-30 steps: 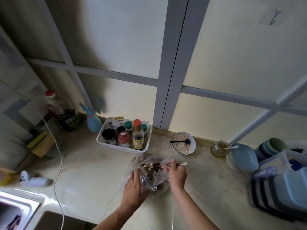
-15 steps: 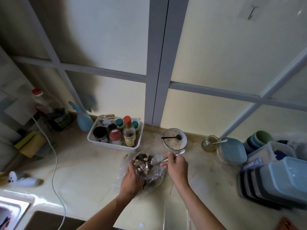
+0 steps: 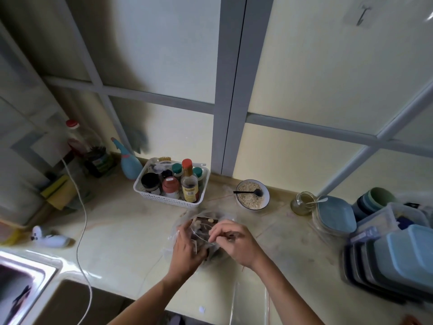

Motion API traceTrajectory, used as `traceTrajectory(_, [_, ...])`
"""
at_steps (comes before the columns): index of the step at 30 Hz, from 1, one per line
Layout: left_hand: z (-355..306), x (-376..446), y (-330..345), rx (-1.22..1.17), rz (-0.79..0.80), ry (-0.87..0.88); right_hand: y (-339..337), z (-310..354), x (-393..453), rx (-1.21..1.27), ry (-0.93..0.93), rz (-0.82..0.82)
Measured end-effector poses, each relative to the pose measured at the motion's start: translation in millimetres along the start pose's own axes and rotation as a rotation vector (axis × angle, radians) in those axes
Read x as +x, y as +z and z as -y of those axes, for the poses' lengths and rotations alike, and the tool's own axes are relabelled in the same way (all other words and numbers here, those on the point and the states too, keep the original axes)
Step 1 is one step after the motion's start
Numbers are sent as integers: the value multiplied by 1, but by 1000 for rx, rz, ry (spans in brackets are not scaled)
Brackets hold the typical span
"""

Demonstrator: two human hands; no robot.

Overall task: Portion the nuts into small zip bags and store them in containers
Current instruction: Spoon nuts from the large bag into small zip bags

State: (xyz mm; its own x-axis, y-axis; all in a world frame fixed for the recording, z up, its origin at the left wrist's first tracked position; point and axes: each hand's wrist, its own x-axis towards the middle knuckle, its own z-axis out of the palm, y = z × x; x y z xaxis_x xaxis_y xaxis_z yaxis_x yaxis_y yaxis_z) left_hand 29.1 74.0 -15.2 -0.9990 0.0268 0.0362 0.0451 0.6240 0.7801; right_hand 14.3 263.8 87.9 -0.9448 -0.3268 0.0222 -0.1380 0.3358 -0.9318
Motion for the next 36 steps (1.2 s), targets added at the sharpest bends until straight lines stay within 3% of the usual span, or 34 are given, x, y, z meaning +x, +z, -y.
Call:
traceTrajectory(13, [-7, -18, -1, 25, -78, -6, -18, 0, -7, 277, 5, -139])
traceTrajectory(19, [-16, -25, -2, 40, -152, -175, -29, -11, -6, 524, 232, -420])
traceTrajectory(24, [-22, -32, 0, 82, -123, -145, -26, -28, -9, 339, 466, -682])
traceTrajectory(28, [-20, -36, -1, 112, -122, -145, -23, -30, -10, 237, 496, -839])
traceTrajectory(31, [-15, -40, -3, 119, -120, -127, -17, -35, -7, 227, 501, -829])
traceTrajectory(36, [-16, -41, -7, 95, -123, -77, 0, -44, 0, 334, 536, -653])
